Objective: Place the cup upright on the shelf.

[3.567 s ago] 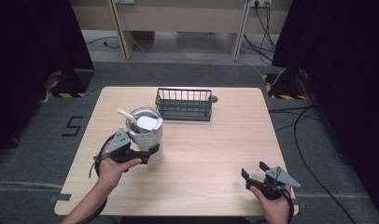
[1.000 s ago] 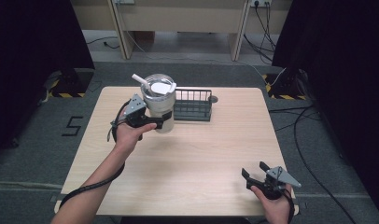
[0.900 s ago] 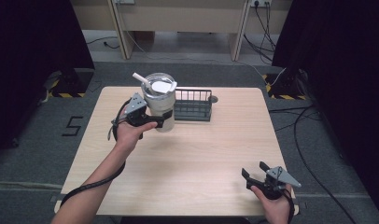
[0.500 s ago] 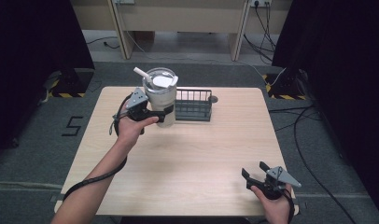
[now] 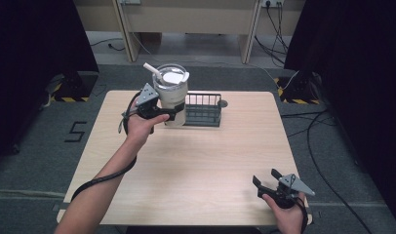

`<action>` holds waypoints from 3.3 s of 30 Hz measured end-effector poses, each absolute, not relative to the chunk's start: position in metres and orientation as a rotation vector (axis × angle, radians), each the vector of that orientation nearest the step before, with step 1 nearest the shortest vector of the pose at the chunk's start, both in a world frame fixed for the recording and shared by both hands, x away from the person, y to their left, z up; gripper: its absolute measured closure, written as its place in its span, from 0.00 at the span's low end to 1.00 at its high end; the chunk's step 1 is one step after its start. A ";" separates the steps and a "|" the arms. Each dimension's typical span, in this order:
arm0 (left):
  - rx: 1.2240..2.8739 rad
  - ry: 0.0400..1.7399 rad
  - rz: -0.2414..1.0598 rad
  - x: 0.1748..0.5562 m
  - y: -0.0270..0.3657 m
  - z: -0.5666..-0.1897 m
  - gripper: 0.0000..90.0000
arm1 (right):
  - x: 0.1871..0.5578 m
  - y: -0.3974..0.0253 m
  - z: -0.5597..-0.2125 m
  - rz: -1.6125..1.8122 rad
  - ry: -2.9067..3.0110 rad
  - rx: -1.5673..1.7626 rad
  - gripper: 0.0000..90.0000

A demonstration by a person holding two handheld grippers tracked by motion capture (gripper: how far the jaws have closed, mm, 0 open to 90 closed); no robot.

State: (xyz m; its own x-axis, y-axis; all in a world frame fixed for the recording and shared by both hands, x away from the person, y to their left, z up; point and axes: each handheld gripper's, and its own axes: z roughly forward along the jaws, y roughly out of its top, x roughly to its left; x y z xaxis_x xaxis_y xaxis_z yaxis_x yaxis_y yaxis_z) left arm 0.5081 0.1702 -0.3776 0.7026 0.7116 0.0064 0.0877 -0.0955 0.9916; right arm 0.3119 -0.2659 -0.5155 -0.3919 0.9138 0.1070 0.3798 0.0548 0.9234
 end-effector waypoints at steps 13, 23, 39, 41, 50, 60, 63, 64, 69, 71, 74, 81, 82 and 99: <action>1.615 0.656 0.619 0.528 0.163 -0.370 0.12 | 0.312 -0.266 -0.515 1.326 1.812 1.296 0.21; 1.606 0.681 0.601 0.540 0.154 -0.367 0.12 | 0.312 -0.267 -0.515 1.330 1.808 1.294 0.21; 1.611 0.702 0.610 0.572 0.137 -0.364 0.11 | 0.312 -0.268 -0.515 1.331 1.808 1.293 0.21; 1.611 0.706 0.610 0.576 0.135 -0.364 0.11 | 0.311 -0.267 -0.515 1.337 1.808 1.301 0.21; 1.605 0.738 0.601 0.595 0.125 -0.367 0.11 | 0.311 -0.268 -0.516 1.345 1.804 1.302 0.21; 1.622 0.769 0.614 0.609 0.120 -0.377 0.11 | 0.311 -0.269 -0.516 1.351 1.803 1.300 0.21; 1.624 0.782 0.614 0.613 0.119 -0.381 0.11 | 0.311 -0.268 -0.516 1.357 1.796 1.313 0.21; 1.625 0.786 0.616 0.614 0.119 -0.382 0.11 | 0.311 -0.268 -0.516 1.357 1.797 1.311 0.21; 1.624 0.803 0.616 0.618 0.117 -0.387 0.11 | 0.311 -0.268 -0.516 1.357 1.800 1.307 0.21; 1.624 0.807 0.613 0.619 0.117 -0.388 0.11 | 0.311 -0.268 -0.516 1.357 1.799 1.307 0.21; 1.634 0.812 0.612 0.620 0.115 -0.393 0.11 | 0.311 -0.268 -0.516 1.354 1.804 1.296 0.21; 1.642 0.829 0.598 0.621 0.110 -0.404 0.11 | 0.311 -0.268 -0.516 1.354 1.803 1.303 0.21; 1.644 0.832 0.597 0.622 0.109 -0.406 0.11 | 0.311 -0.268 -0.516 1.354 1.803 1.299 0.21; 1.654 0.859 0.583 0.621 0.107 -0.429 0.11 | 0.311 -0.268 -0.516 1.355 1.805 1.296 0.21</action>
